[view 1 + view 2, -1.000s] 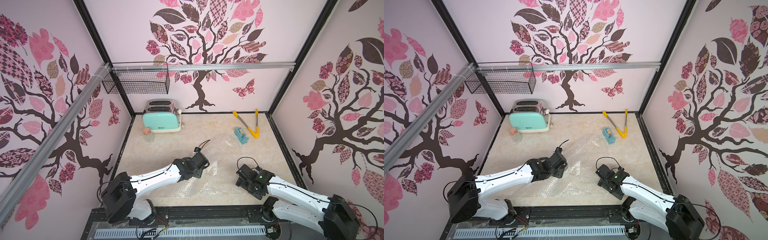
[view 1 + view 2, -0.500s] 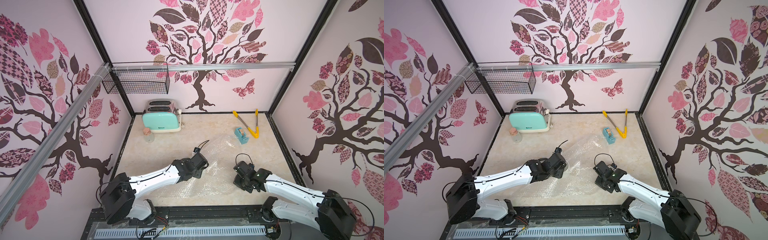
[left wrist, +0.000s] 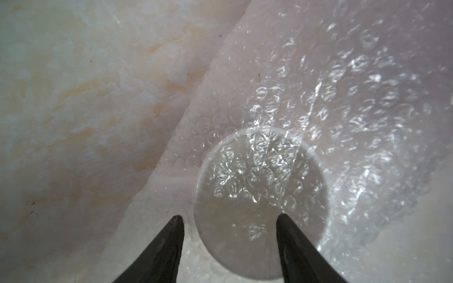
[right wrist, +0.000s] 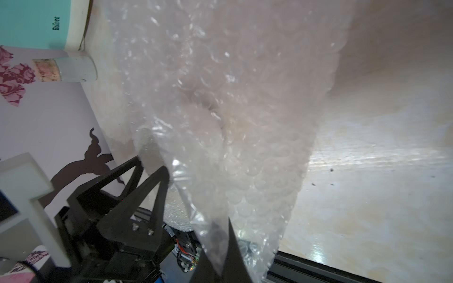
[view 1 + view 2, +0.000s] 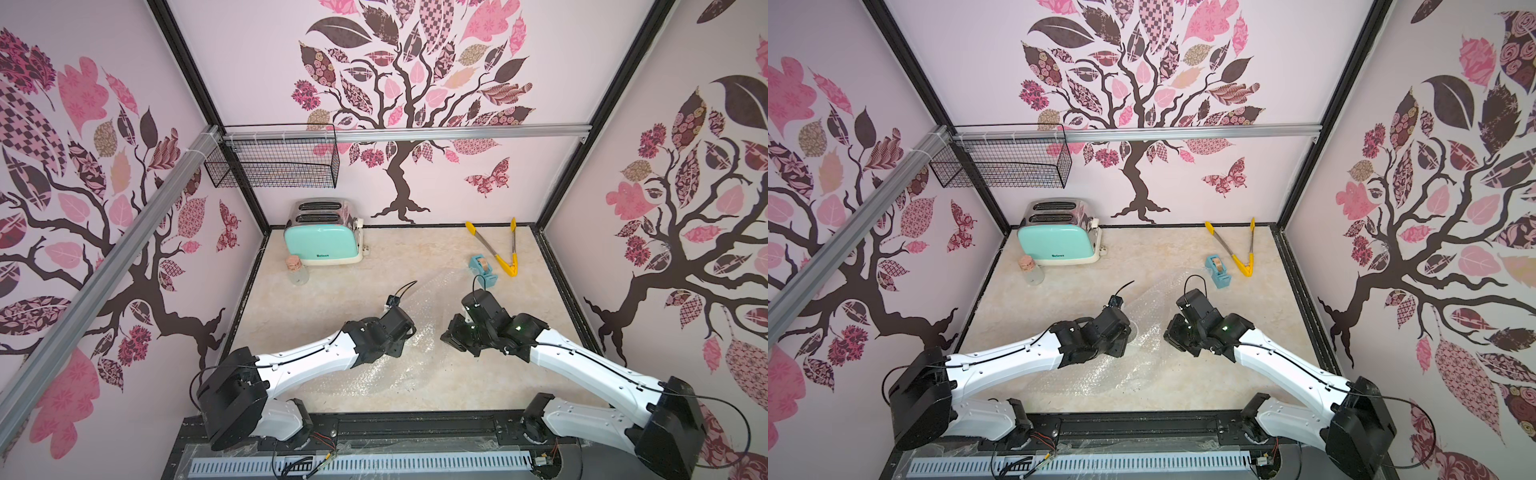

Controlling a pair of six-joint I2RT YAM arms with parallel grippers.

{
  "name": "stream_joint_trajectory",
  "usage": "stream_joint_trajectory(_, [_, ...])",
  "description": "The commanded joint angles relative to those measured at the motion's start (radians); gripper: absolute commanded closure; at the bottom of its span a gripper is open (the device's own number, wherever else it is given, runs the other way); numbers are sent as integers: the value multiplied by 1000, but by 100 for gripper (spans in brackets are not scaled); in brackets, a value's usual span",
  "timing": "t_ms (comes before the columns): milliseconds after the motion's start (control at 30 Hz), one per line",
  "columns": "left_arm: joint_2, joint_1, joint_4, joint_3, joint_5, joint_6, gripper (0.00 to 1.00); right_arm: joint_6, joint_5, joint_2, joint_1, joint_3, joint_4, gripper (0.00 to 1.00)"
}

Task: Wrap mugs in bubble wrap
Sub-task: Wrap the mug in bubble wrap.

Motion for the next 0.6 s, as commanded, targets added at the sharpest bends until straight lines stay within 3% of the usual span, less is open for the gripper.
stream_joint_trajectory(0, [3,-9,-6,-14,20,17,36,32,-105,44,-2,43,54,100])
stream_joint_trajectory(567, [-63,-31,45,-68,5,26,38,131,-230,333,-2,274,200,100])
